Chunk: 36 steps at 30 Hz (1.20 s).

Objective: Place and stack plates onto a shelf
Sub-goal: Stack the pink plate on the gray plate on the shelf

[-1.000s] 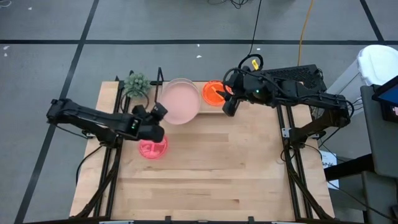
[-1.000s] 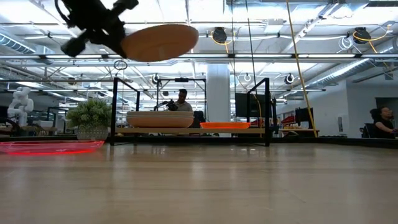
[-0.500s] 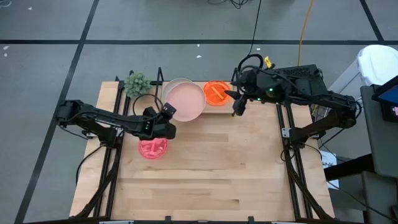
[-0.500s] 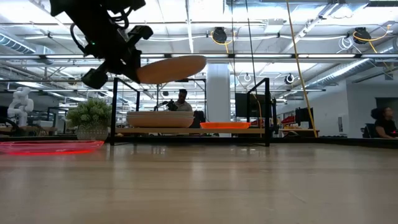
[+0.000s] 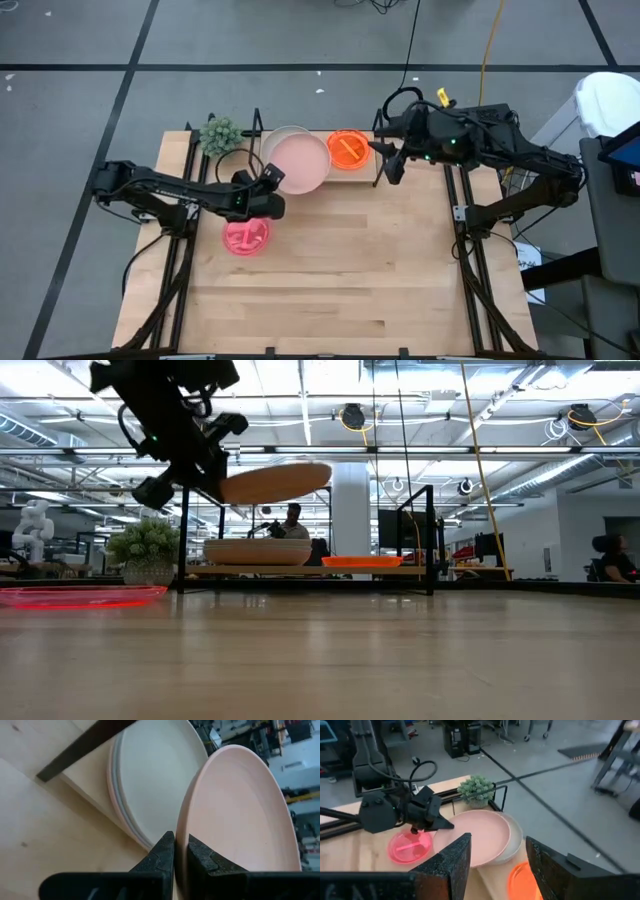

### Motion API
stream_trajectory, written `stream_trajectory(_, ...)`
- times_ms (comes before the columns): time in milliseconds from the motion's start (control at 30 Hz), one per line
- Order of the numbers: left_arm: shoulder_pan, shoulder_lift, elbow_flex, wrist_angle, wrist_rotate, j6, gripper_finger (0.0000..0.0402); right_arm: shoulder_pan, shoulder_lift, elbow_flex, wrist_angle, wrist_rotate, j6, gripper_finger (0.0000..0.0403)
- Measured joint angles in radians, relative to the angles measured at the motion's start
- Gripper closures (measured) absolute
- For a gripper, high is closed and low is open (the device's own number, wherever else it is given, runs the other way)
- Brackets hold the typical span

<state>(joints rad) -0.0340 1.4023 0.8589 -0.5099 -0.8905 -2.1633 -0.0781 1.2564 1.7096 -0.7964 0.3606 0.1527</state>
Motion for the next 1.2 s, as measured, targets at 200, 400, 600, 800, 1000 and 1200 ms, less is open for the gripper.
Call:
stream_trajectory(200,0.076,0.064,0.002,0.036,0.018,-0.021,0.0376,-0.041,0.0,0.0,0.048,-0.078,-0.191,0.023)
stream_trajectory(400,0.133,0.099,0.0,0.042,0.035,-0.031,0.0376,-0.114,-0.004,0.0,0.041,-0.193,-0.309,0.023)
stream_trajectory(600,0.167,0.098,0.001,0.051,0.044,-0.043,0.0376,-0.198,-0.006,0.0,0.041,-0.315,-0.323,0.023)
stream_trajectory(800,0.186,0.098,0.001,0.052,0.053,-0.044,0.0375,-0.247,-0.01,0.0,0.043,-0.367,-0.323,0.023)
stream_trajectory(1000,0.193,0.098,0.001,0.051,0.05,-0.036,0.0375,-0.268,-0.021,0.0,0.045,-0.37,-0.304,0.023)
stream_trajectory(1200,0.193,0.098,0.001,0.052,0.044,-0.012,0.0375,-0.27,-0.024,0.0,0.044,-0.369,-0.289,0.023)
